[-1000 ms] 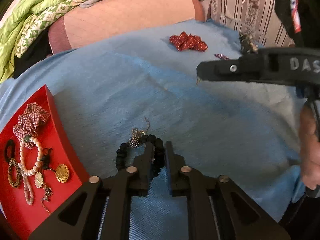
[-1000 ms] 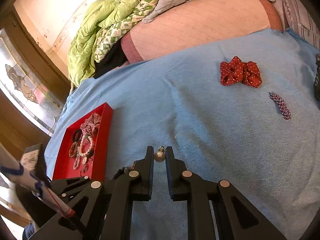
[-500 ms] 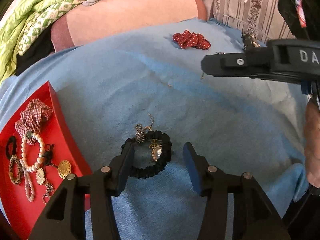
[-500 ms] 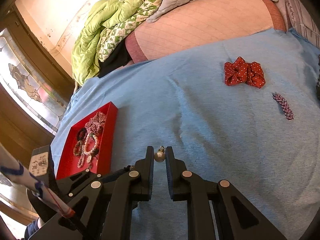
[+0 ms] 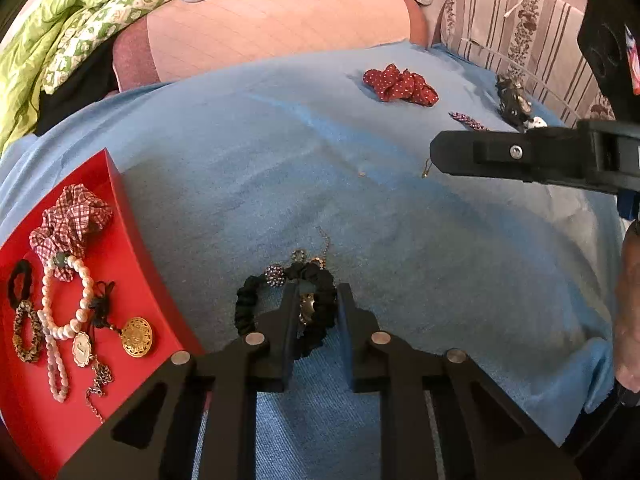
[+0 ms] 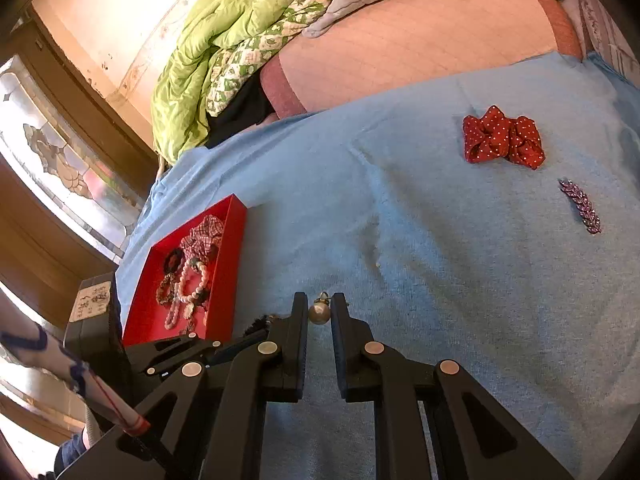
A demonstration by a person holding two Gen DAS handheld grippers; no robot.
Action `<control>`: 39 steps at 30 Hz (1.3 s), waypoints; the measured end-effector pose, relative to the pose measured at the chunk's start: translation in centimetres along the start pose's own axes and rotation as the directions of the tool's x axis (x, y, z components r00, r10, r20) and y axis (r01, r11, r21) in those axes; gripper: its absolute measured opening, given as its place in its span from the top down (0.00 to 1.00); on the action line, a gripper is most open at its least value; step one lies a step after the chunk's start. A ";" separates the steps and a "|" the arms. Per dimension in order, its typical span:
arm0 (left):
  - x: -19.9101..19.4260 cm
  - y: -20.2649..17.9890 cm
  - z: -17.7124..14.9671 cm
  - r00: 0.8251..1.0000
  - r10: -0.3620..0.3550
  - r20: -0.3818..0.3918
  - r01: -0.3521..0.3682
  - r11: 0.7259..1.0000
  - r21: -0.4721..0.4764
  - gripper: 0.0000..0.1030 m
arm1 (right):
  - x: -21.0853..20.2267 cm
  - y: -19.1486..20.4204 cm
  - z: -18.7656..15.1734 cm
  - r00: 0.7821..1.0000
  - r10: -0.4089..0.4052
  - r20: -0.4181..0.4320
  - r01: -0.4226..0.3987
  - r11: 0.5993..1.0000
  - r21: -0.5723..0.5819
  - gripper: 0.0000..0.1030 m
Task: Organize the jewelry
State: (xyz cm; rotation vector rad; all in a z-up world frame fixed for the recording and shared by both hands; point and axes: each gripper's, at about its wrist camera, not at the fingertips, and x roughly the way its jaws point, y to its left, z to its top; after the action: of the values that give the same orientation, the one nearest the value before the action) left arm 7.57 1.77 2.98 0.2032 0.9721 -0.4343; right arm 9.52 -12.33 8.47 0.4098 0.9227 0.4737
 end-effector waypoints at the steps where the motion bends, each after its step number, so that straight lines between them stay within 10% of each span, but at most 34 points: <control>1: 0.1 -0.3 0.0 1.000 0.010 -0.002 -0.010 1.000 0.016 0.83 | 0.0 0.0 0.0 1.000 0.000 0.000 0.000 1.000 -0.001 0.88; 12: 0.6 -1.6 -0.1 0.999 0.053 -0.013 -0.052 0.996 0.070 0.85 | 0.2 0.3 -0.1 1.000 -0.003 -0.003 0.003 1.000 -0.004 0.88; 17: -1.3 -0.2 1.0 0.997 -0.029 0.070 0.030 0.999 -0.013 0.85 | -0.1 0.4 -0.1 1.000 -0.004 0.007 0.004 1.000 -0.010 0.88; 27: -7.7 4.2 2.5 0.941 -0.080 0.329 0.137 0.978 -0.155 0.85 | -1.2 0.7 0.5 0.999 0.001 0.053 0.000 1.000 -0.024 0.88; 39: -9.3 6.1 2.4 0.932 -0.044 0.360 0.119 0.975 -0.189 0.85 | -2.9 1.4 1.1 0.994 0.021 0.111 -0.016 0.999 -0.048 0.88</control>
State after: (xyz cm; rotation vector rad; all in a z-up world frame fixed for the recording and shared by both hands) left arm 7.62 8.86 11.91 -0.1053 0.6644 -0.4250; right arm 8.63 -12.93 11.76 0.3986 0.7989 0.4837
